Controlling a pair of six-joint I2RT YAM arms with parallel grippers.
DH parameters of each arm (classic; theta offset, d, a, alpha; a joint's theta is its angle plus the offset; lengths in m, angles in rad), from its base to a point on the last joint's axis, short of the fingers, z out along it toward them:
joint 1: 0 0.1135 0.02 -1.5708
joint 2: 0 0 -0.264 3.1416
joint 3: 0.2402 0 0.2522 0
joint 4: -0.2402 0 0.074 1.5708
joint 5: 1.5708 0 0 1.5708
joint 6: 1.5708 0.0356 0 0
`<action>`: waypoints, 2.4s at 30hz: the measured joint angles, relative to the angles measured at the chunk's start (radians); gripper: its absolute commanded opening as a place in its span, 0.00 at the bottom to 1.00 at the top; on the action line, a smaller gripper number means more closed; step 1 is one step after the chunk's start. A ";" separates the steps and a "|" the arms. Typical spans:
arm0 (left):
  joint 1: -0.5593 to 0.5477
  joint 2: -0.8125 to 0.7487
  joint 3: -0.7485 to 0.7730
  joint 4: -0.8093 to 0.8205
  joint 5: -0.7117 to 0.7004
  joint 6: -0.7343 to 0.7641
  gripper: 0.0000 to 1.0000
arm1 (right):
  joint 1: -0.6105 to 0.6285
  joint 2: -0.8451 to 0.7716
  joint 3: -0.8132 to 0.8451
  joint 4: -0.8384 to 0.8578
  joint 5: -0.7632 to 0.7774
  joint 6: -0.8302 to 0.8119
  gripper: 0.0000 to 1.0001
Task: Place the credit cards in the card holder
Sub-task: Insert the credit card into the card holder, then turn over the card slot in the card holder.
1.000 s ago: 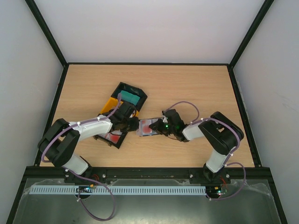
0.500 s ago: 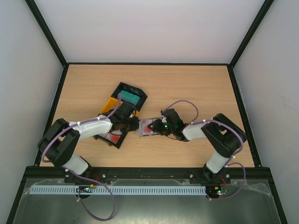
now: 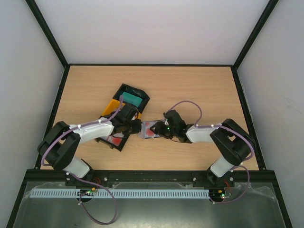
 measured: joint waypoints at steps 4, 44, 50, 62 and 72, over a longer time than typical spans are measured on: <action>0.000 -0.013 -0.001 -0.003 -0.002 0.000 0.03 | 0.028 0.000 0.040 -0.076 0.050 -0.024 0.45; 0.000 -0.035 -0.013 0.021 -0.003 0.007 0.03 | 0.063 0.009 0.141 -0.291 0.187 -0.188 0.27; 0.000 -0.021 -0.021 0.038 0.016 0.007 0.03 | 0.063 -0.005 0.141 -0.311 0.209 -0.192 0.22; 0.000 -0.017 -0.028 0.050 0.024 -0.002 0.02 | 0.063 -0.016 0.141 -0.333 0.217 -0.204 0.19; 0.000 -0.006 -0.033 0.076 0.057 -0.002 0.02 | 0.063 0.005 0.141 -0.332 0.188 -0.208 0.18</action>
